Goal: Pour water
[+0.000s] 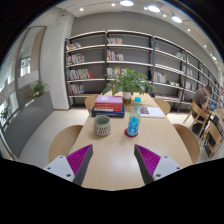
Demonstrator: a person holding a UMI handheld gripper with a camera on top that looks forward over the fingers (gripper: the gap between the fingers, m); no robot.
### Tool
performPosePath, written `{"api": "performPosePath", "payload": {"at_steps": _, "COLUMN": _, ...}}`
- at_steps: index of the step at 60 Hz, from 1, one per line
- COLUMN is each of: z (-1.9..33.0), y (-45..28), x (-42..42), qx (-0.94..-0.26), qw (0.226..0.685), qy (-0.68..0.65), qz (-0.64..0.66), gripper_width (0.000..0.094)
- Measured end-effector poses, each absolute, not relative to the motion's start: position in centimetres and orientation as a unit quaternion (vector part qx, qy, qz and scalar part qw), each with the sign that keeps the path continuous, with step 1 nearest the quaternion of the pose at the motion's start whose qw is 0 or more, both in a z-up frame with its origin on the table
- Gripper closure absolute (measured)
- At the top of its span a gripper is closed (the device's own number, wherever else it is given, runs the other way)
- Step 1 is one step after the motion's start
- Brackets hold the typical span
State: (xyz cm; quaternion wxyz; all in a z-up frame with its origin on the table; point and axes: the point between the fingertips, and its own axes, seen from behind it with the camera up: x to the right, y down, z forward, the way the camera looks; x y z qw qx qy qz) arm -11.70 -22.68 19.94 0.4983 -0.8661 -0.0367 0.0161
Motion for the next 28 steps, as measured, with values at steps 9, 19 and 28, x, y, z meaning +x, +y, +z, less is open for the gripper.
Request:
{"api": "performPosePath", "payload": {"at_steps": 9, "z": 22.3, "y": -23.7, "x": -11.2, "qx": -0.863, "qw": 0.504, "qy": -0.027, "qz": 0.005, "gripper_width": 0.0088}}
{"api": "performPosePath", "payload": {"at_steps": 19, "z": 24.8, "y": -24.0, "x": -11.6, "qx": -0.857, "qw": 0.515, "qy": -0.022, "qz": 0.011, "gripper_width": 0.0089}}
{"api": "performPosePath", "payload": {"at_steps": 28, "z": 26.1, "y": -24.0, "x": -11.7, "qx": -0.850, "qw": 0.526, "qy": -0.015, "qz": 0.007, "gripper_width": 0.0091}}
